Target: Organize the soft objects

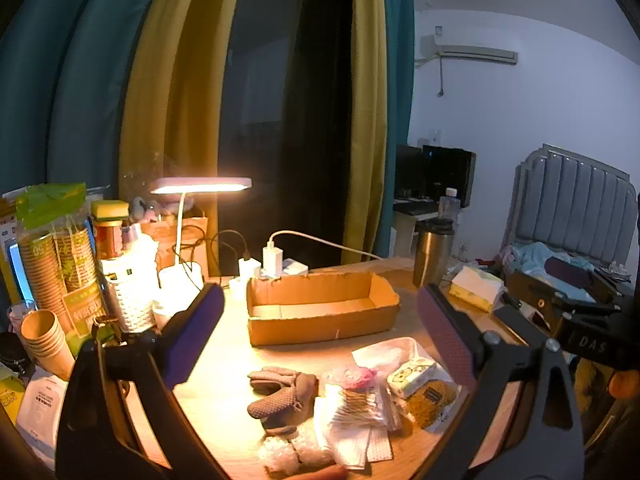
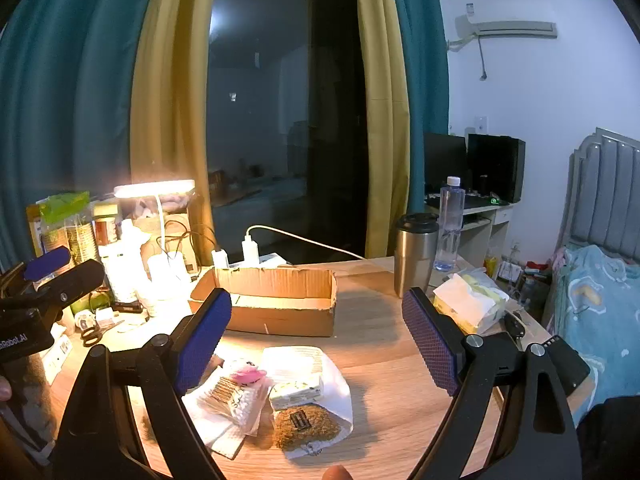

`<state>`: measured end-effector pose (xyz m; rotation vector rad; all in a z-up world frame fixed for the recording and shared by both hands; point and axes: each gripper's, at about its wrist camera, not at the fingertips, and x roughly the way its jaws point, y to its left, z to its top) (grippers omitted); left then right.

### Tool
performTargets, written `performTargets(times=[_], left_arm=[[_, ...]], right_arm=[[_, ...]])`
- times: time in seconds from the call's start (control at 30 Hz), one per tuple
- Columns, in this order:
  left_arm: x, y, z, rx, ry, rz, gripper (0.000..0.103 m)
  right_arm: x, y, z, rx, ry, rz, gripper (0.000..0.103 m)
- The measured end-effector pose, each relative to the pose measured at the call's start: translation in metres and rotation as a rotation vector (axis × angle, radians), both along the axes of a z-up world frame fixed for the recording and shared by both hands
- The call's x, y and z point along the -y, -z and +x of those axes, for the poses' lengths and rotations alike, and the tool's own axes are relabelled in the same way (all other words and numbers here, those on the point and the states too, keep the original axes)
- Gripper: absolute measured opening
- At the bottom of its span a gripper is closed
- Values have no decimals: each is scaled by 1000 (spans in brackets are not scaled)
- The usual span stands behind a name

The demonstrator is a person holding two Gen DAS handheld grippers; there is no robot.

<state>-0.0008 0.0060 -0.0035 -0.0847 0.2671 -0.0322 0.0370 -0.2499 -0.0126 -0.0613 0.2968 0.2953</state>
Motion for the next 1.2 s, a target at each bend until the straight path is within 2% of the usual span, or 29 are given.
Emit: performTargets(times=[1.2], left_arm=[[2,3,-1,-9,-12,3,98]], right_arm=[[-1,2,-1,-1,-6,5,90]])
